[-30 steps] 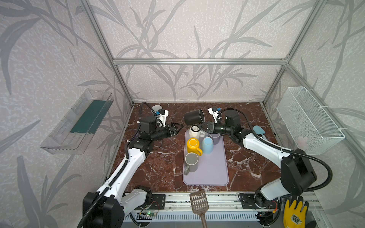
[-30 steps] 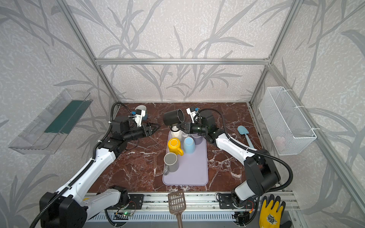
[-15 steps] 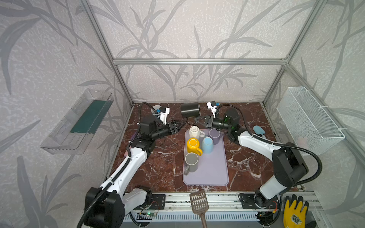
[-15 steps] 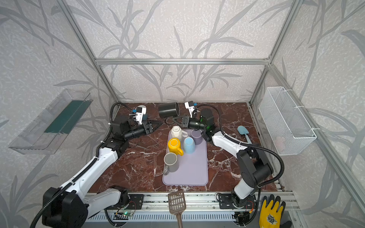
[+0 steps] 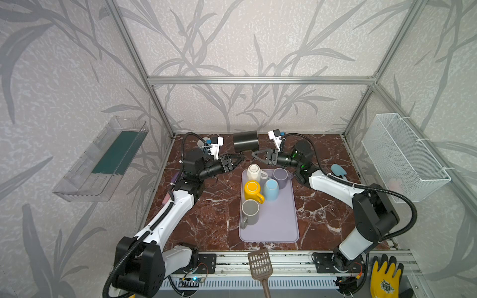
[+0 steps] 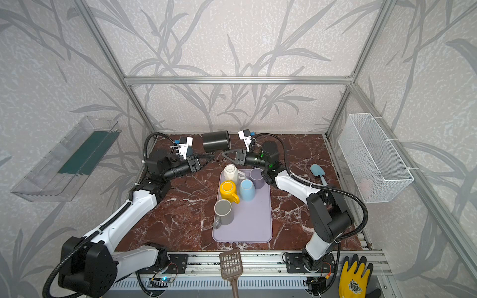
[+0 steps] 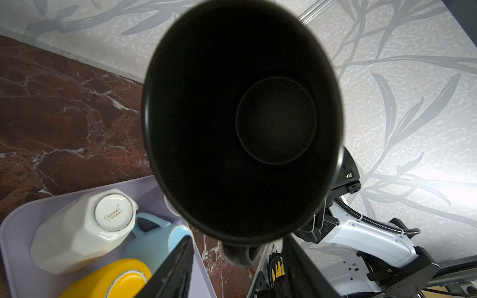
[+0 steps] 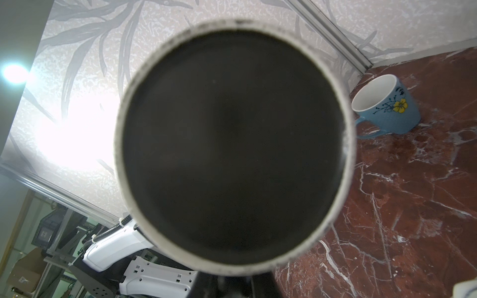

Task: Turn the mug right side up
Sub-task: 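Close the left gripper on the black mug's rim beside the right gripper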

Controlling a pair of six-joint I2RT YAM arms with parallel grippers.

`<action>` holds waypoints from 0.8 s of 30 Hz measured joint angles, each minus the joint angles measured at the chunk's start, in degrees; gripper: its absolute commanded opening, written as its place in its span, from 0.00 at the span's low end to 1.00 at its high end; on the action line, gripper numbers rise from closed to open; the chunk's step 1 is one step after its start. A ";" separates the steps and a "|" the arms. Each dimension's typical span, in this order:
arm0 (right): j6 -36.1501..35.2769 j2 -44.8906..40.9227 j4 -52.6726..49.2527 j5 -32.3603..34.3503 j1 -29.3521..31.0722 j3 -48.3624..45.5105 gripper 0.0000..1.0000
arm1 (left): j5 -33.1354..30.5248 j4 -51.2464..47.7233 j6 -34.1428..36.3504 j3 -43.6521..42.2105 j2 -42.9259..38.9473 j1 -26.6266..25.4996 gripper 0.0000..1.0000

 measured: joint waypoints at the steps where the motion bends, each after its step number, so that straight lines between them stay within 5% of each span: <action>1: 0.63 0.37 1.01 -0.42 0.11 0.02 0.00 | 0.28 0.85 -0.39 -0.13 0.00 0.00 0.56; 24: 6.12 3.45 10.93 -2.93 0.87 0.20 0.00 | 2.40 6.73 -5.40 -0.76 0.07 0.02 0.29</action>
